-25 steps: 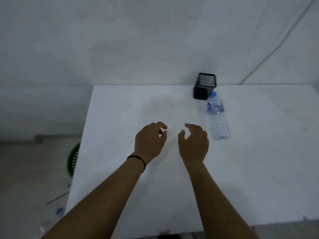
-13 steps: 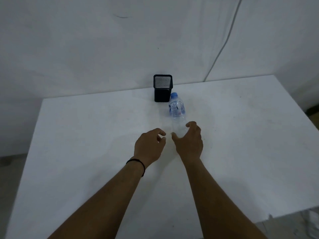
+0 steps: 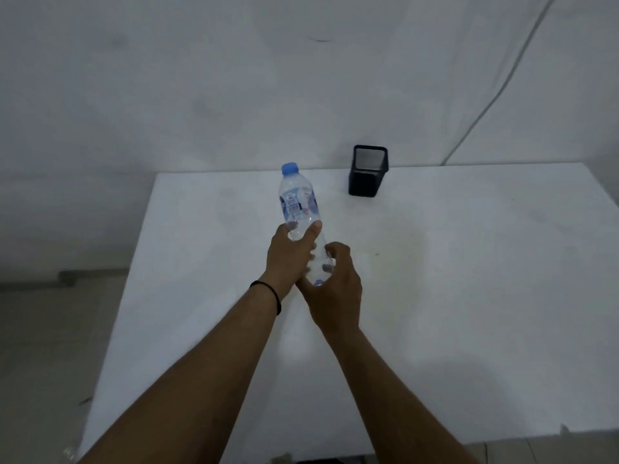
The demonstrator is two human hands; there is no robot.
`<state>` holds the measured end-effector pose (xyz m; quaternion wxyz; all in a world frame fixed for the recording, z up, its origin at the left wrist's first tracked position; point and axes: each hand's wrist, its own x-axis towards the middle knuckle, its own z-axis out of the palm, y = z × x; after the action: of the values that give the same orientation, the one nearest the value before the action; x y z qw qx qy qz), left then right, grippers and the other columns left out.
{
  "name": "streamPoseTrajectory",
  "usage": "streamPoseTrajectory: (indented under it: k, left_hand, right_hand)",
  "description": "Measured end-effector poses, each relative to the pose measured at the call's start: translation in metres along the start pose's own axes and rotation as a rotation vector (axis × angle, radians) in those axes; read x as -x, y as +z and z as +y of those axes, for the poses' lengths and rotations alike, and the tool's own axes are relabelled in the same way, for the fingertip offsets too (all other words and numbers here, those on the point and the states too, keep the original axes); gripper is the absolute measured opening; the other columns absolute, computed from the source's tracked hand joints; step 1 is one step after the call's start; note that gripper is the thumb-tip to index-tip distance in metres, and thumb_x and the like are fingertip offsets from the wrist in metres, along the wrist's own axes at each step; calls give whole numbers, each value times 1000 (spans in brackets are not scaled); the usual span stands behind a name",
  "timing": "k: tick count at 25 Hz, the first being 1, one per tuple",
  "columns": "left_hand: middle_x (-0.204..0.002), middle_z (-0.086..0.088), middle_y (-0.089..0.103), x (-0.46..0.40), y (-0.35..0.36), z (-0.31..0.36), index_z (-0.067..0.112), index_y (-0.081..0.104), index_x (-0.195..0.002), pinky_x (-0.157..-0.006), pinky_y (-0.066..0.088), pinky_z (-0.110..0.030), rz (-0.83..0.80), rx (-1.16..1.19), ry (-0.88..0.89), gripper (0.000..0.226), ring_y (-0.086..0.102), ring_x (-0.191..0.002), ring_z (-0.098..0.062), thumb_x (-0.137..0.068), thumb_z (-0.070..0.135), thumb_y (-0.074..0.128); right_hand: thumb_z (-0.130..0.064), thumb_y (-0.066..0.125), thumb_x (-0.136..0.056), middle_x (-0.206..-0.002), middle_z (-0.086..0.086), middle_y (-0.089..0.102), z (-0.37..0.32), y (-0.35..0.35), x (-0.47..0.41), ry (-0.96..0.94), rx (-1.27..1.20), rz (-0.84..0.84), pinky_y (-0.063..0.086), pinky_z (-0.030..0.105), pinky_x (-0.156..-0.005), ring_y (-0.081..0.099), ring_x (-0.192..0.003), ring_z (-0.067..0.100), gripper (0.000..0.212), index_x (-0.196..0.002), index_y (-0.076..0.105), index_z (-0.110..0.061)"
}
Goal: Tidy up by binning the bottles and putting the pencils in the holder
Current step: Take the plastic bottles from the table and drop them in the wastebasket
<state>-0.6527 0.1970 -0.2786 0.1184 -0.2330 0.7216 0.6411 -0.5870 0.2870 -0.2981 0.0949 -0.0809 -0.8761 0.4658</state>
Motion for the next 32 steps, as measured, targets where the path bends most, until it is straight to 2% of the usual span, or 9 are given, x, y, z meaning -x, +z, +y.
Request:
streamPoseTrajectory:
  k: [3, 6, 10, 12, 16, 19, 23, 28, 32]
  left_hand:
    - [-108, -11, 70, -3, -69, -4, 23, 43, -136, -72, 60, -35, 101, 164, -59, 60, 71, -84, -23, -88, 52, 65]
    - [-115, -11, 68, -6, -154, -21, 23, 43, -136, -73, 58, -31, 236, 176, -24, 62, 70, -91, -24, -87, 53, 66]
    - [-122, -7, 64, -1, -271, -58, 25, 46, -133, -88, 57, -38, 397, 104, -4, 69, 66, -105, -25, -78, 59, 71]
    - [-119, -2, 64, 5, -318, -76, 22, 48, -129, -78, 55, -27, 467, 68, 6, 62, 65, -101, -21, -81, 53, 72]
    - [-116, 0, 63, 10, -394, -113, 22, 50, -128, -73, 49, -21, 567, 46, -6, 58, 63, -97, -13, -82, 49, 74]
    - [-114, -2, 59, 6, -426, -144, 26, 48, -132, -79, 51, -28, 598, -46, -35, 66, 59, -98, -15, -79, 55, 73]
    - [-106, 5, 63, -17, -440, -186, 27, 48, -131, -82, 54, -35, 629, -164, -89, 68, 62, -97, -18, -76, 56, 75]
    - [-106, -4, 69, -47, -438, -236, 19, 49, -118, -72, 51, -31, 626, -135, -153, 56, 66, -90, -24, -75, 34, 80]
    - [-105, -8, 66, -64, -437, -263, 17, 52, -118, -67, 44, -27, 592, -199, -146, 54, 64, -89, -26, -72, 28, 79]
  right_hand:
    - [-53, 78, -72, -107, -5, 66, -37, 46, 11, -118, 46, -110, 59, 27, -70, 66, -84, 9, 65, -121, 46, -24]
    - [-57, 73, -76, -110, -7, 68, -82, 104, 34, -176, 61, -229, 59, 28, -73, 68, -86, 10, 62, -122, 47, -26]
    - [-43, 62, -89, -112, -7, 70, -129, 184, 69, -319, 84, -318, 51, 22, -70, 69, -89, 11, 35, -118, 59, -24]
    - [-33, 60, -91, -109, -6, 71, -145, 222, 83, -350, 103, -323, 48, 23, -70, 68, -89, 13, 24, -112, 64, -23]
    - [-26, 58, -88, -118, 3, 67, -164, 292, 106, -331, 237, -361, 49, 36, -92, 60, -109, 22, 31, -117, 64, -17]
    - [-30, 52, -85, -138, 6, 56, -156, 325, 112, -312, 419, -373, 38, 51, -108, 45, -131, 29, 44, -128, 58, -19]
    - [-29, 56, -86, -155, 10, 36, -144, 354, 134, -283, 603, -387, 16, 58, -119, 21, -148, 35, 50, -135, 53, -23]
    - [-31, 57, -83, -151, 11, 44, -141, 379, 149, -307, 700, -344, 7, 63, -119, 13, -150, 36, 47, -127, 62, -19]
    - [-28, 58, -83, -144, 7, 54, -137, 380, 149, -329, 753, -314, 5, 63, -118, 12, -150, 36, 37, -118, 68, -20]
